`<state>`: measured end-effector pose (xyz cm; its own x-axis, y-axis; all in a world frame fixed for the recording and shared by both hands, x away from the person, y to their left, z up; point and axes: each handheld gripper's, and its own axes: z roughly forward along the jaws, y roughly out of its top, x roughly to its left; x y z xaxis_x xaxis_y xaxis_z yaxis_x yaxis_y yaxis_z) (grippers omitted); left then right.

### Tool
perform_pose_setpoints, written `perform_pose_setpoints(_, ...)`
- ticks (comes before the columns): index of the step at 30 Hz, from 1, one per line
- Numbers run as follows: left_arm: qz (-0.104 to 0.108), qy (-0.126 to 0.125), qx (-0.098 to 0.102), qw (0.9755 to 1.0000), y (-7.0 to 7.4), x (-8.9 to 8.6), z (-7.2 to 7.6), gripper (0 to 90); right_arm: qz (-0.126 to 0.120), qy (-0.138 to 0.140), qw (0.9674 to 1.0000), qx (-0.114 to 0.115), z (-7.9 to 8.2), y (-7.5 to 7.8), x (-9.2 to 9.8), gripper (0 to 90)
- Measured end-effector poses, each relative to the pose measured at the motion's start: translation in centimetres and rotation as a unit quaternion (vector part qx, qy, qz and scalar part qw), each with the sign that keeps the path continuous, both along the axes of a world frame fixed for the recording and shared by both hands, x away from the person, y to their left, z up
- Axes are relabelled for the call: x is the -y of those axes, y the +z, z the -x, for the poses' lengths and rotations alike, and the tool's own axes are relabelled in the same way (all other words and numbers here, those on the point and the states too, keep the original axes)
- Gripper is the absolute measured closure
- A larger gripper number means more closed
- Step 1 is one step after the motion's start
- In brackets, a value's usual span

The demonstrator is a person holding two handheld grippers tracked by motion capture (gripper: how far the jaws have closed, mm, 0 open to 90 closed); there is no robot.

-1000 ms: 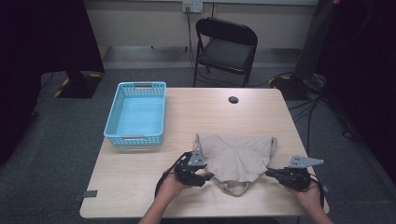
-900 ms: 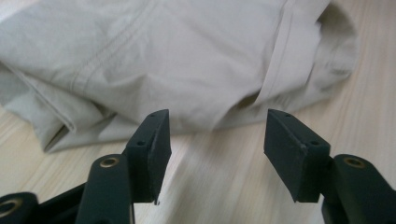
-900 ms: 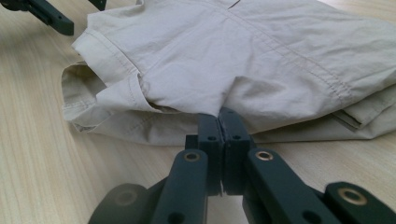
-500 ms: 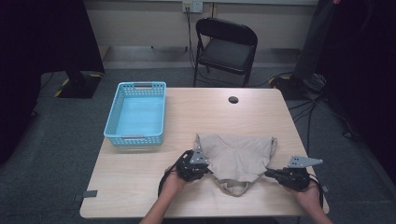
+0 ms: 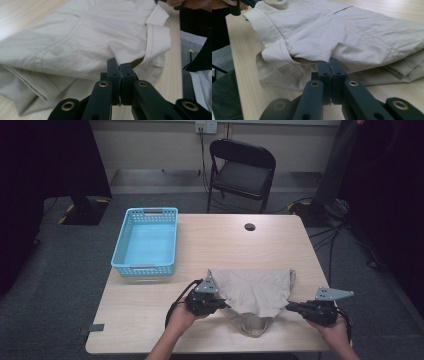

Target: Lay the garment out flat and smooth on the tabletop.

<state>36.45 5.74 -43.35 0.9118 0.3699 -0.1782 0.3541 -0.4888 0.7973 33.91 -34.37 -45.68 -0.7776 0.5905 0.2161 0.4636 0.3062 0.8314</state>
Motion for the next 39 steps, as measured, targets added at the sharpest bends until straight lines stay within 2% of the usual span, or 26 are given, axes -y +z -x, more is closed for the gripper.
perform_pose_setpoints(6,0.011,-0.013,-0.017,0.9997,0.3,-0.1,1.5,88.9,-0.01,0.01,0.9999,0.0,1.4,0.7,0.2,89.2)
perform_pose_setpoints(9,0.011,-0.016,-0.012,0.9997,0.8,0.0,2.0,88.9,-0.016,0.009,0.9998,0.004,1.9,1.4,0.4,89.2)
perform_pose_setpoints(12,0.015,-0.009,-0.008,0.9998,1.4,0.0,1.6,88.8,-0.021,0.003,0.9998,0.006,1.7,2.0,0.6,89.2)
perform_pose_setpoints(17,0.013,0.004,-0.001,0.9999,2.9,0.2,0.2,88.8,-0.037,-0.013,0.9992,0.0,0.3,3.2,0.5,89.1)
perform_pose_setpoints(19,0.011,0.014,0.002,0.9998,4.0,0.4,-0.7,88.8,-0.028,-0.021,0.9994,0.008,-0.6,4.5,0.4,89.2)
perform_pose_setpoints(21,0.008,0.017,0.005,0.9998,4.2,0.5,-1.0,88.8,-0.027,-0.025,0.9993,0.007,-0.9,4.8,0.3,89.1)
perform_pose_setpoints(24,0.009,0.034,0.005,0.9994,4.7,0.7,-2.0,88.8,-0.023,-0.036,0.999,0.013,-2.0,5.7,0.2,89.1)
perform_pose_setpoints(30,-0.003,0.065,0.009,0.9978,5.4,0.9,-4.4,88.6,-0.026,-0.062,0.9976,0.014,-4.6,6.4,-0.2,89.0)
perform_pose_setpoints(31,-0.005,0.071,0.012,0.9974,5.6,1.1,-4.8,88.6,-0.026,-0.071,0.997,0.014,-5.5,6.6,-0.3,89.0)
perform_pose_setpoints(33,-0.011,0.076,0.015,0.997,6.1,1.4,-5.6,88.6,-0.031,-0.075,0.9967,0.011,-6.0,6.7,-0.3,89.1)
perform_pose_setpoints(36,-0.022,0.085,0.018,0.996,6.7,1.9,-7.1,88.5,-0.024,-0.087,0.9958,0.013,-7.6,7.1,-0.4,89.1)
perform_pose_setpoints(37,-0.023,0.089,0.016,0.9957,6.7,2.0,-7.6,88.5,-0.023,-0.093,0.9953,0.01,-8.7,7.1,-0.5,89.1)
perform_pose_setpoints(39,-0.028,0.099,0.014,0.9946,6.7,2.3,-8.8,88.4,-0.018,-0.097,0.9951,0.011,-9.3,7.1,-0.6,89.1)
